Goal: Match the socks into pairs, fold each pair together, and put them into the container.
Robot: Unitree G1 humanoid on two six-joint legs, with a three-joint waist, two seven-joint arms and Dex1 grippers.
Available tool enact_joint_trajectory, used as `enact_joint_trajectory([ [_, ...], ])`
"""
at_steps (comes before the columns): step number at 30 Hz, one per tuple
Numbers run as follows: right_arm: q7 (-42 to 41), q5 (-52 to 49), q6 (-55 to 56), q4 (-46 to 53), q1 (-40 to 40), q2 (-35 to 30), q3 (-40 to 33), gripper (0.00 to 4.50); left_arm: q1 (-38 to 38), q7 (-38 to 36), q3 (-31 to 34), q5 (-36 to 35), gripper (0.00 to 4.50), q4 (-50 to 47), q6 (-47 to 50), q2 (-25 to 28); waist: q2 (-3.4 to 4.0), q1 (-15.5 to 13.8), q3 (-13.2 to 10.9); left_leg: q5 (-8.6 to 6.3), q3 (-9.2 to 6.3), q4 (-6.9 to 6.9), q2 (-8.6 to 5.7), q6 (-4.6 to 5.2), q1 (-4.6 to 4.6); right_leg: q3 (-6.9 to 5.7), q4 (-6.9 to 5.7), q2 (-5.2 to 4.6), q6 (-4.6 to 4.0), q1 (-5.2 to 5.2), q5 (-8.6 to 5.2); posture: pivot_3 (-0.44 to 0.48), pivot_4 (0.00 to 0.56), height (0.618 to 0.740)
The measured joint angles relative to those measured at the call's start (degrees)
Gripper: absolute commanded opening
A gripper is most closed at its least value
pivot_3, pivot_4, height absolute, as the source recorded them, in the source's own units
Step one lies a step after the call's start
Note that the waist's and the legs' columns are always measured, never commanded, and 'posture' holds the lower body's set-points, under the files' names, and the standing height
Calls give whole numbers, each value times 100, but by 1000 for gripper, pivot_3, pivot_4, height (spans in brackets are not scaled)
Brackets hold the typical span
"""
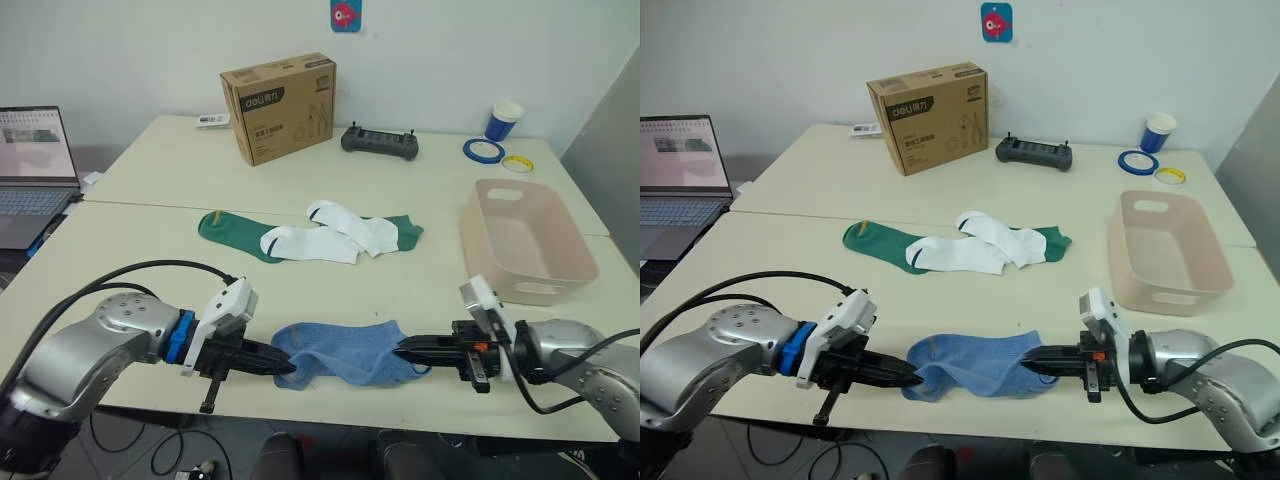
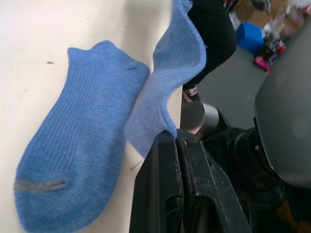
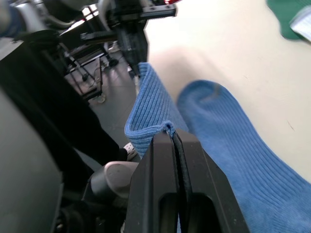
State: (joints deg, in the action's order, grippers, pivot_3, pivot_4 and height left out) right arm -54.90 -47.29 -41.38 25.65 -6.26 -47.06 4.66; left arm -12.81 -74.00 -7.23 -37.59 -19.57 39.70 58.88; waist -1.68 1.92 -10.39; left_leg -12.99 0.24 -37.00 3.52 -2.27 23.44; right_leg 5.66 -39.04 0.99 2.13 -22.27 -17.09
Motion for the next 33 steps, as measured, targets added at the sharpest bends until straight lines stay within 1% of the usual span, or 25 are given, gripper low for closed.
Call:
enact_joint_trajectory([
  [2,15,183,-2,-332,-85,120,30,16,-284,-39,-180,286,0,463,-43,-124,0,-9,0,0,0,0,1,0,17,-2,-1,1,4,3,2,0,150,740],
  [3,8,231,-9,-407,-157,155,34,16,-413,-54,-245,364,0,595,-41,-174,0,-9,0,0,-3,0,2,0,39,-4,-3,3,31,-6,18,0,150,740],
  [7,23,596,61,-800,-563,360,119,16,-1093,-175,-570,746,0,1151,-60,-512,0,-10,1,0,-15,3,5,1,44,-10,-2,17,28,-6,13,0,150,740],
  [11,18,866,106,-1090,-635,474,134,16,-1419,-164,-742,972,0,1549,-29,-867,0,-12,1,-1,-23,7,8,3,48,-14,-3,23,26,-8,11,0,150,740],
  [15,-1,1085,183,-1216,-641,544,171,16,-1694,-204,-875,1146,0,1821,-3,-988,0,-11,0,-1,-24,6,10,3,47,-13,-3,26,27,-7,10,0,150,740],
  [18,1,1234,218,-1251,-641,634,171,699,-1767,-320,-939,1336,613,2031,-169,-1055,0,-1,1,-1,-22,5,11,3,45,-10,-3,27,27,-6,10,0,150,740],
  [19,3,1251,225,-1254,-641,704,171,1133,-1767,-383,-993,1398,1022,2104,-259,-1084,0,0,1,-1,-22,5,12,3,45,-11,-4,27,27,-6,10,0,150,740],
  [21,23,1273,227,-1254,-641,751,170,1669,-1765,-414,-1024,1414,1501,2152,-262,-1125,0,-7,1,-1,-23,4,12,3,45,-12,-6,27,27,-6,10,0,150,740],
  [23,44,1269,208,-1251,-641,779,144,2327,-1766,-342,-1004,1417,2087,2207,-240,-1193,0,-7,1,-1,-23,2,11,3,45,-11,-6,27,28,-5,11,0,150,740],
  [26,96,1236,151,-1244,-634,779,41,2327,-1764,-234,-886,1414,2087,2307,-200,-1212,0,-7,1,-1,-22,0,11,3,45,-10,-6,26,29,-4,11,0,150,740],
  [28,134,1189,90,-1197,-491,719,-201,2327,-1581,-101,-470,1282,2087,2279,-99,-1144,0,-7,1,-1,-23,2,13,3,45,-11,-6,26,27,-5,11,0,150,740],
  [29,147,1172,53,-1191,-389,652,-343,2327,-1432,-23,-220,1196,2087,2230,-35,-1091,0,-2,1,-1,-23,5,13,3,46,-11,-5,26,27,-6,10,0,150,740],
  [31,167,1036,-77,-1149,-142,559,-616,2327,-884,32,331,849,2087,1854,134,-991,2,15,2,-1,-23,8,16,3,44,-11,-6,23,24,-5,11,0,150,740],
  [33,203,940,-204,-1052,15,554,-733,2327,-385,16,605,539,2087,1421,337,-919,2,13,2,-2,-24,11,16,3,45,-13,-6,23,19,-6,11,0,150,740],
])
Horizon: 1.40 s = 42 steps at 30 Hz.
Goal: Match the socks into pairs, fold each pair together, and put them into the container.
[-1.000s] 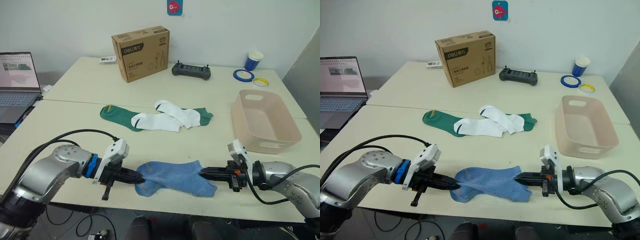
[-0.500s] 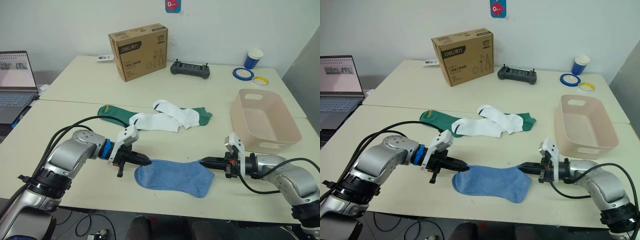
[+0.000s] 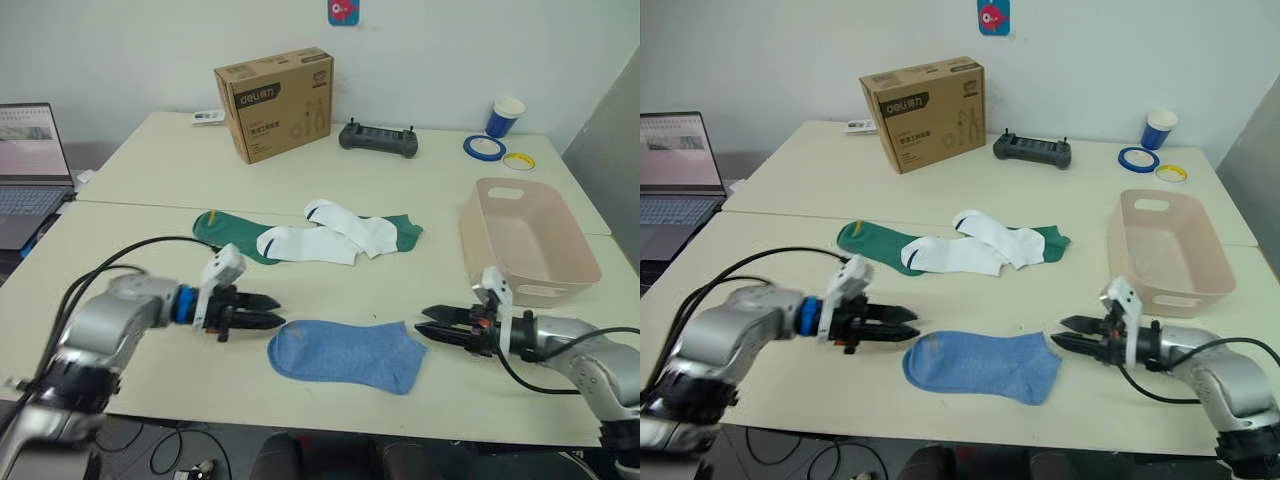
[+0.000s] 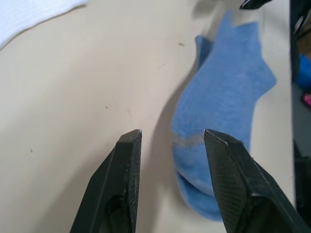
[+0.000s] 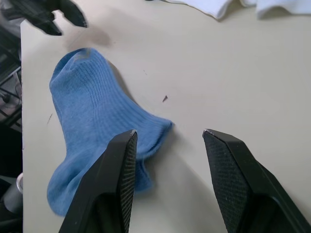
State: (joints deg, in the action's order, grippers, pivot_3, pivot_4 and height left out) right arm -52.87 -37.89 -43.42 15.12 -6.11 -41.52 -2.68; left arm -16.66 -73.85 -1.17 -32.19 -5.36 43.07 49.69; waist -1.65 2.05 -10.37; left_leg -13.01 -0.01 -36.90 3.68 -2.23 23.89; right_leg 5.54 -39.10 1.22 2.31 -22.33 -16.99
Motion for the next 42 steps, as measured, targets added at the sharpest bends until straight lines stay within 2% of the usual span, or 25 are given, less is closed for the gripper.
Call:
enact_joint_trajectory([
  [5,6,-158,-160,213,131,-12,-58,2327,720,289,309,-263,2087,-675,182,41,0,-15,0,0,-1,-6,-2,0,-4,-1,0,-4,11,4,-4,0,150,740],
  [10,-10,-96,-177,241,189,-57,39,2327,762,692,295,-153,2087,-839,159,-3,0,-21,0,3,15,-15,-12,-3,-11,11,2,-17,2,8,3,0,150,740],
  [17,-27,76,-64,180,179,-56,133,2327,891,817,251,88,2087,-778,63,64,0,-20,0,3,13,-7,-10,-3,-9,5,3,-15,11,3,7,0,150,740],
  [22,-54,87,15,135,102,-50,179,2327,829,947,42,97,2087,-738,64,-131,-1,-20,0,2,10,-5,-9,-2,-5,4,3,-12,11,3,4,0,150,740],
  [35,-58,124,37,185,248,-51,204,2327,669,945,-123,200,2087,-580,52,-190,0,-20,0,2,10,-7,-10,-3,-7,5,3,-12,12,4,5,0,150,740],
  [42,-58,122,37,233,271,-54,202,2327,718,535,149,-164,2087,-740,175,248,0,-19,0,2,11,-5,-7,-2,-7,6,3,-10,10,3,4,0,150,740],
])
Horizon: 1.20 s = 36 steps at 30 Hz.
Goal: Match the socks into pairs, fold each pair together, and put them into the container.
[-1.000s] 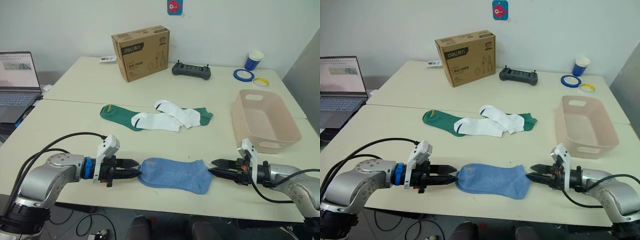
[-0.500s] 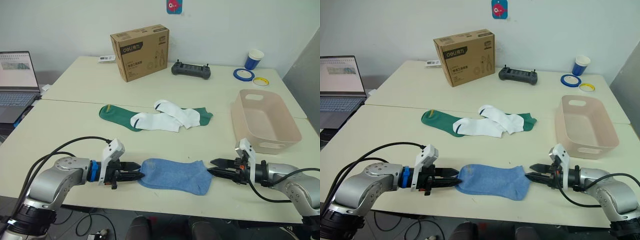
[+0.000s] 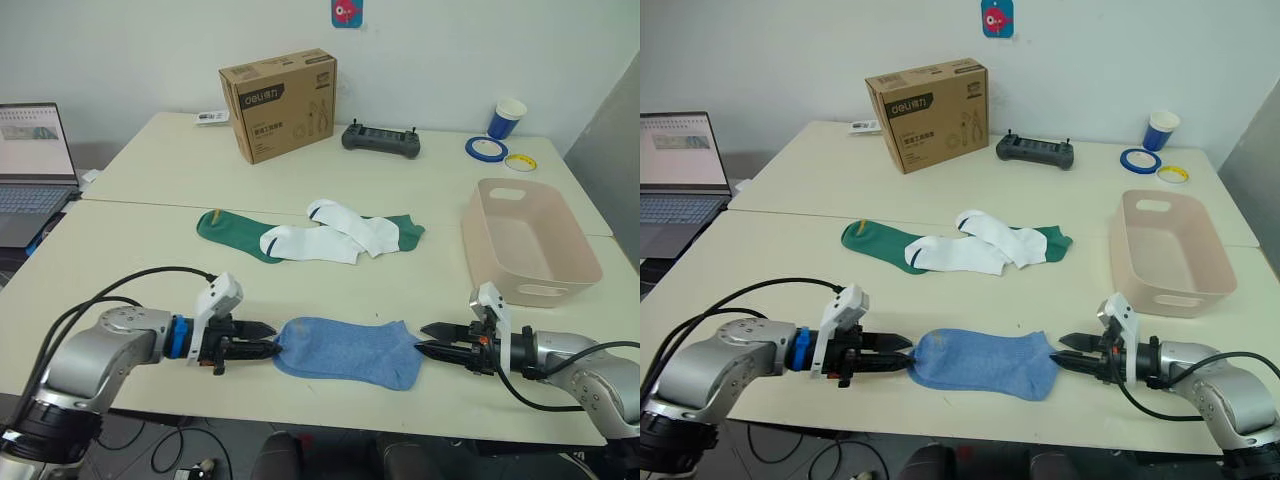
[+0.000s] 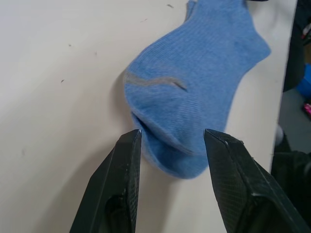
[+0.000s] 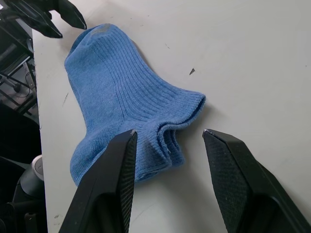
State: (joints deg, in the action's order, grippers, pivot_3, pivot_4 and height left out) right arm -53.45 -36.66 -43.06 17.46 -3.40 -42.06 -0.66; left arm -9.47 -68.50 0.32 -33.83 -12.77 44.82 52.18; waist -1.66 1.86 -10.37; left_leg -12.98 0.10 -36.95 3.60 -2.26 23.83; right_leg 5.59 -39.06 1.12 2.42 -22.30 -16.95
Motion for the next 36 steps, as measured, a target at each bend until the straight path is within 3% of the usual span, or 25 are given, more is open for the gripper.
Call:
enact_joint_trajectory([
  [9,0,0,0,0,-1,0,0,2327,124,38,-59,41,2087,-87,-9,19,0,-1,0,0,0,-2,-1,0,0,0,-1,-1,1,0,1,0,150,740],
  [17,-35,12,12,1,-8,-18,4,2327,-65,343,-477,299,2087,175,-82,-488,0,-2,1,0,-1,-2,-2,0,0,-1,-1,0,1,1,1,0,150,740],
  [29,-103,-2,-22,57,72,-76,27,2327,-148,451,-510,376,2087,243,-11,-533,0,-1,1,0,-2,-2,-2,0,0,-1,-1,0,2,1,1,0,150,740],
  [33,-131,-9,-56,158,74,-76,59,1470,-181,511,-510,364,2139,256,14,-537,0,-1,1,0,-2,-3,-2,0,0,-1,-1,0,2,2,2,0,150,740],
  [36,-142,-20,-92,164,76,-75,83,391,-188,537,-510,355,1529,249,76,-563,0,-1,1,0,-1,-3,-2,0,0,-1,-1,0,2,2,2,0,150,740],
])
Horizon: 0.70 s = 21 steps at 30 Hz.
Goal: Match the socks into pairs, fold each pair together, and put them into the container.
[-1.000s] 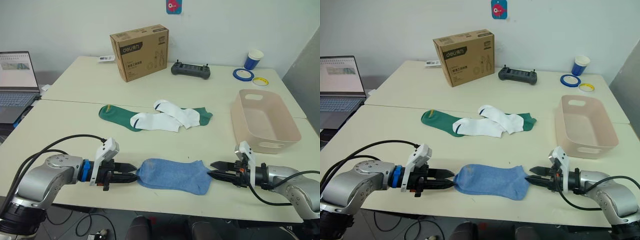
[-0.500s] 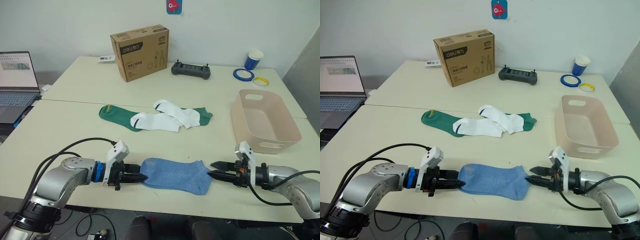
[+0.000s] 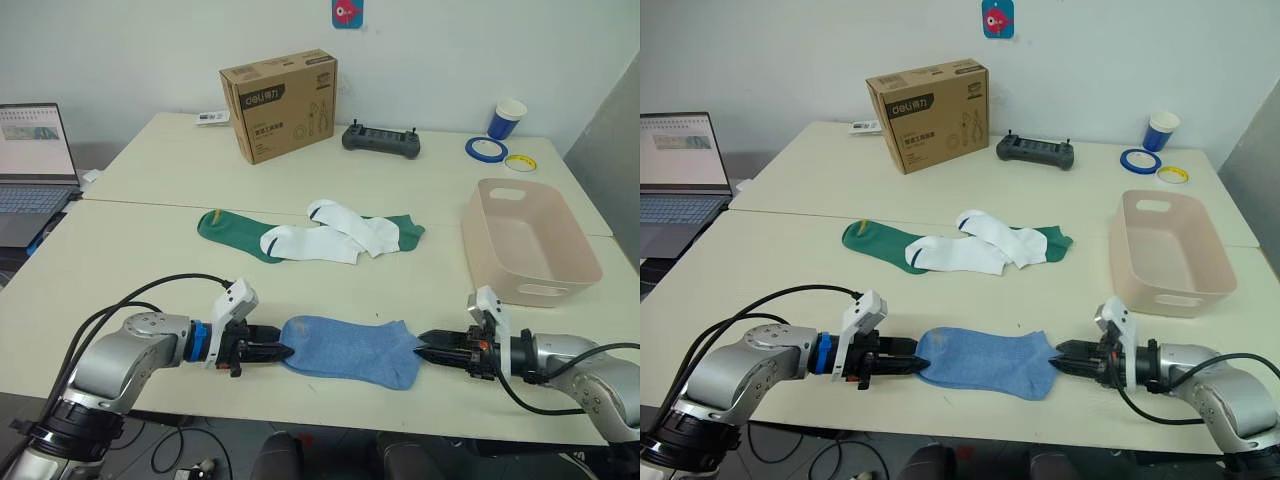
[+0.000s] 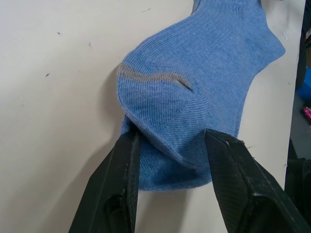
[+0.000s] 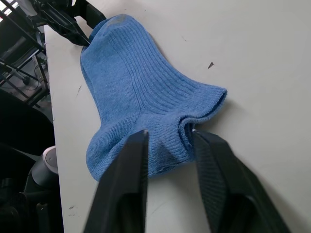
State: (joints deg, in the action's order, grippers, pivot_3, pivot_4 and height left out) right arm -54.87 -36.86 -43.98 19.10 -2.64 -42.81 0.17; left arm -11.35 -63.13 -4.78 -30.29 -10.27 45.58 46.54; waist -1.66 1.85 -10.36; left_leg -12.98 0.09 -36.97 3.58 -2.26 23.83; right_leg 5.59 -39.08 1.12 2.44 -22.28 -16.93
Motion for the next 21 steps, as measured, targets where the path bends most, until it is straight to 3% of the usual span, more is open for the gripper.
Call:
enact_joint_trajectory([
  [1,0,-2,-13,0,-1,0,0,36,-1,3,0,0,1213,0,19,-24,0,0,0,0,0,0,0,0,0,0,0,0,0,0,0,0,150,740],
  [5,18,-26,-47,53,-40,5,0,0,-4,-1,-3,-19,22,-5,67,-50,0,0,0,0,-1,0,0,0,0,0,0,0,0,0,0,0,150,740],
  [15,36,-270,-277,171,-147,28,-36,0,18,34,239,-367,22,-181,414,-32,0,1,0,0,-2,0,1,0,0,-1,0,1,0,0,0,0,150,740],
  [21,36,-472,-497,188,-346,25,-108,0,406,93,568,-781,22,-597,758,90,0,4,0,0,-2,2,2,0,0,-1,1,0,-1,-1,-1,0,150,740],
])
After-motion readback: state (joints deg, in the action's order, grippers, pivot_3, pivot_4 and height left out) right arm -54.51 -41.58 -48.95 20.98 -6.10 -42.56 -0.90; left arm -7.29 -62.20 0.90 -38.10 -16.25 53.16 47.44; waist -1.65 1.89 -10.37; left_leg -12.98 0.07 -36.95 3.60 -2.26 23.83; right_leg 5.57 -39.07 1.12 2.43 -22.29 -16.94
